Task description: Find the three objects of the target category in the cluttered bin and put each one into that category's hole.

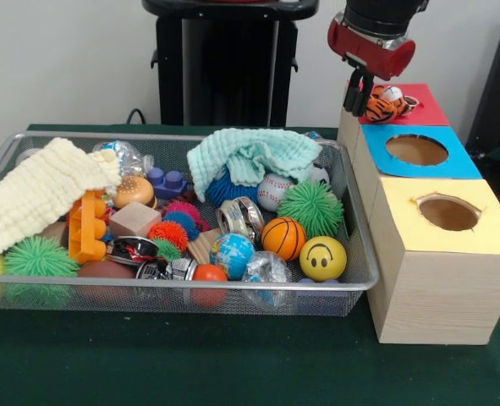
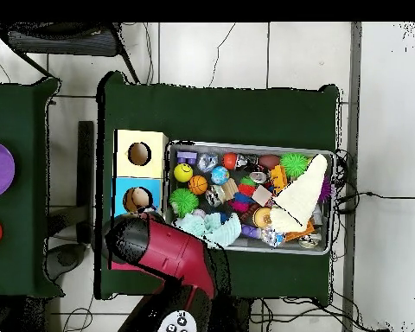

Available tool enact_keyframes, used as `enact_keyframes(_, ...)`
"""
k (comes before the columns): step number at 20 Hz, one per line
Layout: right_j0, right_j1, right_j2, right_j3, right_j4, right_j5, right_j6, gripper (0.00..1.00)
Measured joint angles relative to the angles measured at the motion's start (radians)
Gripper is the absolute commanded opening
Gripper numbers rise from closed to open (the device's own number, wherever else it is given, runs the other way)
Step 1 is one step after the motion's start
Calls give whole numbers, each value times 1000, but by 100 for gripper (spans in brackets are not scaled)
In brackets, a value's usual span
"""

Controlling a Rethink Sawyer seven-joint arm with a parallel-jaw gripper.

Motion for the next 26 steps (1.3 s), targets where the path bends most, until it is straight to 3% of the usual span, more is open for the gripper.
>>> enact_keyframes(12, 1, 2, 64, 68, 48, -133, 0, 0)
enact_keyframes(26, -10, -15, 85, 109, 70, -160, 0, 0)
